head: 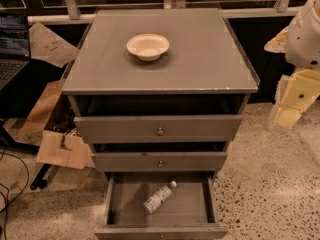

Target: Pick blue plastic bottle from bottom drawer and place on counter

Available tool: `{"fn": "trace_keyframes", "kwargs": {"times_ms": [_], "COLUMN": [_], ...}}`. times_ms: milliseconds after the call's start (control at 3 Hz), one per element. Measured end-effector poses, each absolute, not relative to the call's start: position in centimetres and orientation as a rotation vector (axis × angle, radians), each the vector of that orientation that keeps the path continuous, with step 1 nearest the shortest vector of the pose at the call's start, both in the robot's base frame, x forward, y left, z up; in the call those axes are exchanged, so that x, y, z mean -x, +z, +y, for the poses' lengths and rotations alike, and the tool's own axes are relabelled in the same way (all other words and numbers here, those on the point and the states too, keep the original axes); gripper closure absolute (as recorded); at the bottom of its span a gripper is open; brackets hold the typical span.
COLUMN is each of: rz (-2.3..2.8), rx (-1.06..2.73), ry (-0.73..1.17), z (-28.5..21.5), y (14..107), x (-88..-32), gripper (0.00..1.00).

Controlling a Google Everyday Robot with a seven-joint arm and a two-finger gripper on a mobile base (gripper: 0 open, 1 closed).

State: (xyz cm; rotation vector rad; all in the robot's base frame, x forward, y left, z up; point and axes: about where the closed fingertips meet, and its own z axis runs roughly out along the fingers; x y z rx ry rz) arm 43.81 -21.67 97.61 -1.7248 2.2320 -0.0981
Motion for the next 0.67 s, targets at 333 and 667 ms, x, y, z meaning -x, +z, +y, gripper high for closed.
{"fn": "trace_keyframes", "kwargs": {"times_ms": [333,667], "rz": [2.212,2.104], "rx": [1.729,1.806], "ry": [-0.109,-0.089], "z": [-21.54,-20.70], "y": [97.79,97.00], "x": [-43.82,-43.62], "gripper": [0.00,0.00]}}
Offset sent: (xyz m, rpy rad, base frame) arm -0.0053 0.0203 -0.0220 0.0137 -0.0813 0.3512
